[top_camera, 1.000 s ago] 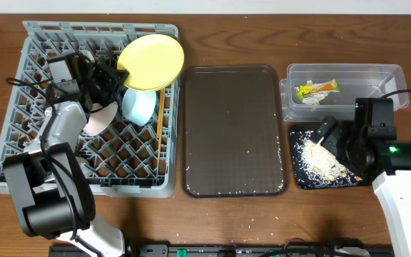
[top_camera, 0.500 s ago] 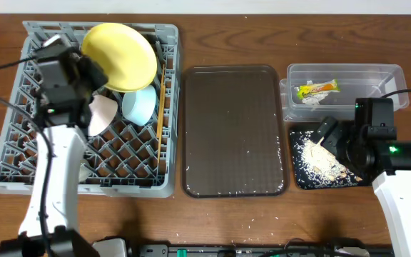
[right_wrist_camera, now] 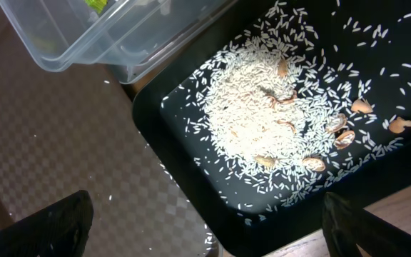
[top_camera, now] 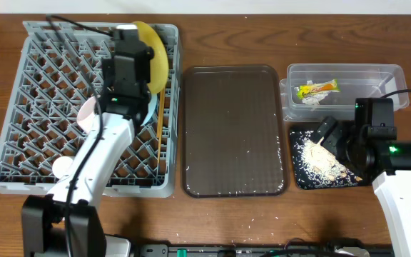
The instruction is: Sort waste into correct bins and load items into the dishwasher
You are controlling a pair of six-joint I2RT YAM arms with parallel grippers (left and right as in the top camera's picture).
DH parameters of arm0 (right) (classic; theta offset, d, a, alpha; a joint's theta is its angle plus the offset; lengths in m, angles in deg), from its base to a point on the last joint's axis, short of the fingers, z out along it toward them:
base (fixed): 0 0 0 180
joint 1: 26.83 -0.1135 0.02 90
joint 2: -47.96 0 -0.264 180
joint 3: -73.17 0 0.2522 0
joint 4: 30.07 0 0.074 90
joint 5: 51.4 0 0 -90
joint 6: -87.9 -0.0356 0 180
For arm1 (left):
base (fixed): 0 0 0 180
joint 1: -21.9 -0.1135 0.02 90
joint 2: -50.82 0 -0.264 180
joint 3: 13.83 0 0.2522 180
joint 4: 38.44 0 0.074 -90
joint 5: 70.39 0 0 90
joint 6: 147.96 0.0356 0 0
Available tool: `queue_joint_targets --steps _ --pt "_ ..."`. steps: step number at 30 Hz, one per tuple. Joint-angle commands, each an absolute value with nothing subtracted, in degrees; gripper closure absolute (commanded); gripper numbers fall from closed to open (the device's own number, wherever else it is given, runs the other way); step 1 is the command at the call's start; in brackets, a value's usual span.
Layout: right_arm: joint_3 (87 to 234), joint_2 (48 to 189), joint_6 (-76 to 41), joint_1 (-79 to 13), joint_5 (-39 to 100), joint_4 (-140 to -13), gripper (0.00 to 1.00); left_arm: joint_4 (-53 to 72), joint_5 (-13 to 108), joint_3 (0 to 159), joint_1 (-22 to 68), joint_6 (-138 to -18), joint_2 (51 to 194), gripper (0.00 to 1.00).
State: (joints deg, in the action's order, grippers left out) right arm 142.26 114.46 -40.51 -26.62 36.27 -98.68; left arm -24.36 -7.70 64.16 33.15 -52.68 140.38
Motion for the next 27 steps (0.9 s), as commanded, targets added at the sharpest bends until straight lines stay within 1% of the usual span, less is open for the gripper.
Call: queue_joint_targets --steps 1,3,4,5,6,8,10,13,16,18,22,23,27 --pt "142.4 114.4 -41.0 -26.4 36.9 -98.7 0.01 -24.1 -11.1 64.3 34.8 -48.5 142.5 0.93" --pt "142.4 114.4 -41.0 -26.4 36.9 -98.7 0.01 -24.1 -11.2 64.3 35.9 -48.2 143.3 0.91" --pt "142.4 114.4 -41.0 -26.4 36.9 -98.7 0.01 -24.1 -11.4 64.3 36.3 -48.3 143.2 0.84" --pt "142.4 114.4 -41.0 -26.4 36.9 -98.7 0.01 -24.4 -12.0 64.3 36.7 -48.3 143.0 0.65" --pt "142.4 114.4 -41.0 -26.4 36.9 -98.7 0.01 -24.8 -13.3 64.3 37.3 -48.3 142.5 0.41" --pt "142.4 114.4 -41.0 -26.4 36.9 -98.7 0.01 -24.8 -14.7 64.3 37.7 -48.3 141.6 0.33" --pt "142.4 114.4 -41.0 -26.4 36.9 -98.7 0.01 -24.2 -15.2 64.3 37.7 -48.9 139.8 0.22" --pt "142.4 114.4 -41.0 -26.4 36.9 -98.7 0.01 -20.0 -13.6 64.3 37.7 -53.7 134.0 0.19" --pt "142.4 114.4 -41.0 -26.4 36.9 -98.7 0.01 -14.6 -7.6 64.3 37.7 -55.8 128.0 0.17" --pt "142.4 114.4 -41.0 -26.4 36.9 -98.7 0.01 -8.0 -3.8 64.3 37.7 -60.5 122.5 0.16" --pt "142.4 114.4 -41.0 -26.4 36.9 -98.7 0.01 4.7 4.6 64.3 37.7 -65.7 113.8 0.15" --pt "142.4 114.4 -41.0 -26.4 36.9 -98.7 0.01 9.9 6.6 64.3 37.7 -67.5 110.1 0.12" --pt "142.4 114.4 -41.0 -26.4 36.9 -98.7 0.01 18.9 11.3 64.3 37.7 -70.8 101.9 0.11"
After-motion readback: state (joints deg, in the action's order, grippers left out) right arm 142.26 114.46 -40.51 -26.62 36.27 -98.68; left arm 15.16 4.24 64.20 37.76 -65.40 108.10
